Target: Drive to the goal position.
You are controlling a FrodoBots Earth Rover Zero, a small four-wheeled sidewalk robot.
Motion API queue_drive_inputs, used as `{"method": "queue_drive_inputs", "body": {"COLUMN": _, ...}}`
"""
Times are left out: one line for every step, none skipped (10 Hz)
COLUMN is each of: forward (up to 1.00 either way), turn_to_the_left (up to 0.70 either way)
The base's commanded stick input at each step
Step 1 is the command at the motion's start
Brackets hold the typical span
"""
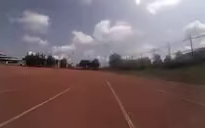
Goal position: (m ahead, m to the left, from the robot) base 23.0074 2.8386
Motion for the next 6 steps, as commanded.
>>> {"method": "queue_drive_inputs", "body": {"forward": 0.70, "turn_to_the_left": 0.00}}
{"method": "queue_drive_inputs", "body": {"forward": 0.70, "turn_to_the_left": 0.00}}
{"method": "queue_drive_inputs", "body": {"forward": 0.70, "turn_to_the_left": 0.00}}
{"method": "queue_drive_inputs", "body": {"forward": 0.70, "turn_to_the_left": 0.00}}
{"method": "queue_drive_inputs", "body": {"forward": 0.70, "turn_to_the_left": 0.00}}
{"method": "queue_drive_inputs", "body": {"forward": 0.70, "turn_to_the_left": 0.00}}
